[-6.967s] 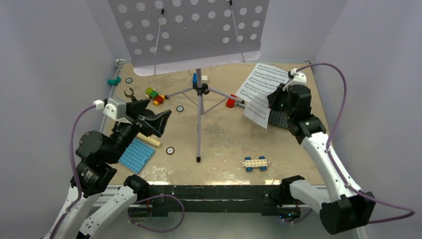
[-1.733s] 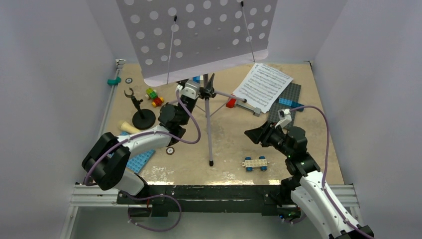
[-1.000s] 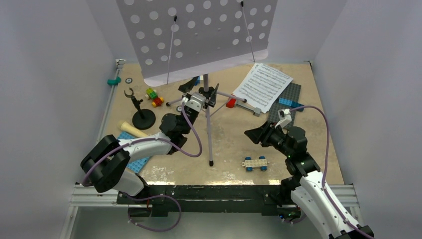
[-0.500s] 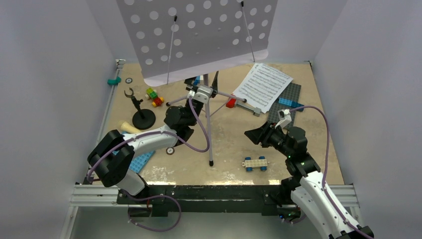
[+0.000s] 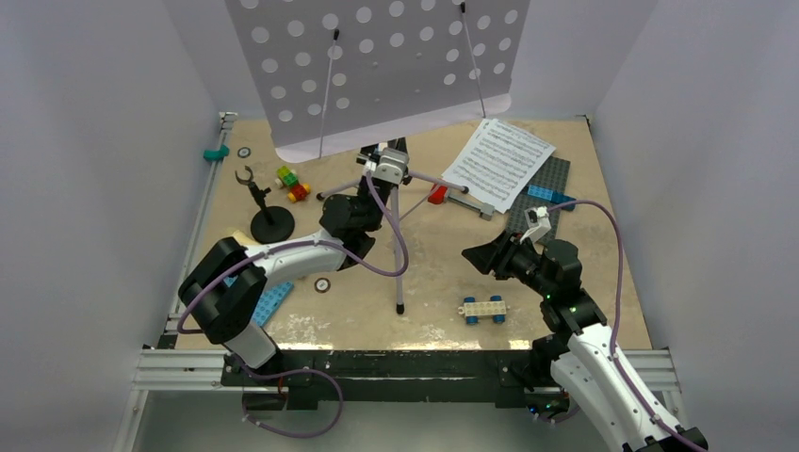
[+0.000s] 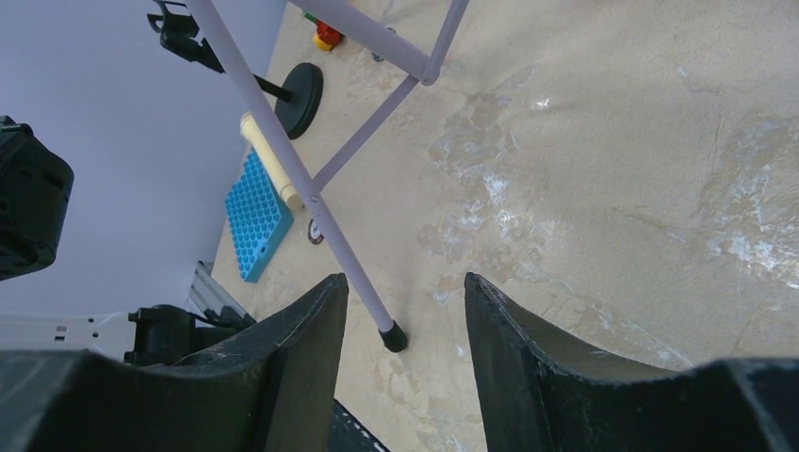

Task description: Pack up the instrument practice props

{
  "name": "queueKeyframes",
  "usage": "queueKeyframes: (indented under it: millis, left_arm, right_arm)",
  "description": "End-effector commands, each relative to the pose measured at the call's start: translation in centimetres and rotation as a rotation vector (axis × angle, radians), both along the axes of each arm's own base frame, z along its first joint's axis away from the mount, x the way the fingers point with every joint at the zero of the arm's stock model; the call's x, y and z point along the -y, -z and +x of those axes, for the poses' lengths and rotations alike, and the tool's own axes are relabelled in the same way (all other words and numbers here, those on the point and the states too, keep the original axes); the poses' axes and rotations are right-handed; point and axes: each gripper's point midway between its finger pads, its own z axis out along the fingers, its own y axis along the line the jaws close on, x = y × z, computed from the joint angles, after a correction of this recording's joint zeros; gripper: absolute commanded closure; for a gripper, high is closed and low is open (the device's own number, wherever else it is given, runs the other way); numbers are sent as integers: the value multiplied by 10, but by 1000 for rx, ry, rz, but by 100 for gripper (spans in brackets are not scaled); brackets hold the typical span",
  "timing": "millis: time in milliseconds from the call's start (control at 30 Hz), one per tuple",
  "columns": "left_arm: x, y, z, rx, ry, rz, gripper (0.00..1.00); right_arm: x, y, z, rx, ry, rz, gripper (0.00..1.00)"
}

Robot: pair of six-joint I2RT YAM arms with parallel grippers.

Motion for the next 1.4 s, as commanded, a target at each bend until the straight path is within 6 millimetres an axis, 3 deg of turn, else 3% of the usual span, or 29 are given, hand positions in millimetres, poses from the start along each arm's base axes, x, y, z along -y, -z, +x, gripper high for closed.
queueKeyframes:
  millis: [0,200,533,833,1133,1367]
  left_arm:
    - [6,-2,6,-2,-17,12,66]
    - [2,-4,1,-3,-11,-9,100]
    - [-1,-13,-34,-50,291,-38,100]
    - [-7,-10,-48,-114,457,-42,100]
    - [-2,5,-62,-169,551,-55,100]
    - [-7,9,-67,-182,559,-76,100]
  right_arm:
    - [-3,-11,-1,47,-20,8,46]
    - [-3,-15,-2,60,-23,9,46]
    - [-16,-37,-1,93,-118,15,45]
    - [-36,-65,16,82,-164,117,39]
    - [-81,-104,41,34,-295,205,35]
    - [-116,-119,60,-29,-384,252,33]
